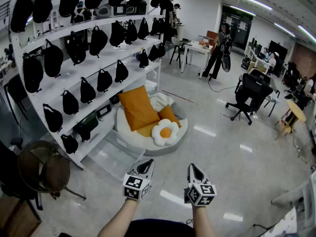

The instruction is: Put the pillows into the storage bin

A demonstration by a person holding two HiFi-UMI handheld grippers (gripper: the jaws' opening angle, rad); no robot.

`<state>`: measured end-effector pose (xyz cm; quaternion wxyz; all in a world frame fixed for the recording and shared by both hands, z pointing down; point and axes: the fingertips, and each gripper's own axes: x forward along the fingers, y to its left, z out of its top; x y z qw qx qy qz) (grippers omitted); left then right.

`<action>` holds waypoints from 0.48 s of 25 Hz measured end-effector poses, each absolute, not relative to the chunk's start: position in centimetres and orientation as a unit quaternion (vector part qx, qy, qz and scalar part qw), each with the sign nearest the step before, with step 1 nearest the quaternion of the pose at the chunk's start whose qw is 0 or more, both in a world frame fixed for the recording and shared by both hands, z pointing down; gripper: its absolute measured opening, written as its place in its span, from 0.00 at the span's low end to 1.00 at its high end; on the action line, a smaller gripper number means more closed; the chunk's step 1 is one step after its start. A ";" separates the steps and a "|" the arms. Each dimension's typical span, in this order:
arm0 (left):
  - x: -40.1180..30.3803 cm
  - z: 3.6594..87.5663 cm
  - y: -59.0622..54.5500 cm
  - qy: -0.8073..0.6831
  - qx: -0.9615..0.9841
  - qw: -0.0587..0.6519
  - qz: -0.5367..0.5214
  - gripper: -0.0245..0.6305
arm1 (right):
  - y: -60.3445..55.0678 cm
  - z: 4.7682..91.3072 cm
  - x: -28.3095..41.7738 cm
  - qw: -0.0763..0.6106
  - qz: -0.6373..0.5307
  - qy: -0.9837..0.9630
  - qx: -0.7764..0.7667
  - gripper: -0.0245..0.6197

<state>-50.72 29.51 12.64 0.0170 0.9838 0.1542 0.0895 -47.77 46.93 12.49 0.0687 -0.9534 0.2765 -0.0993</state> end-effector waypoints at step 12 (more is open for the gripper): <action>-50.4 13.5 29.2 0.153 0.983 0.025 0.099 0.07 | 47.6 13.0 -47.4 0.074 -0.110 0.262 -0.956 0.04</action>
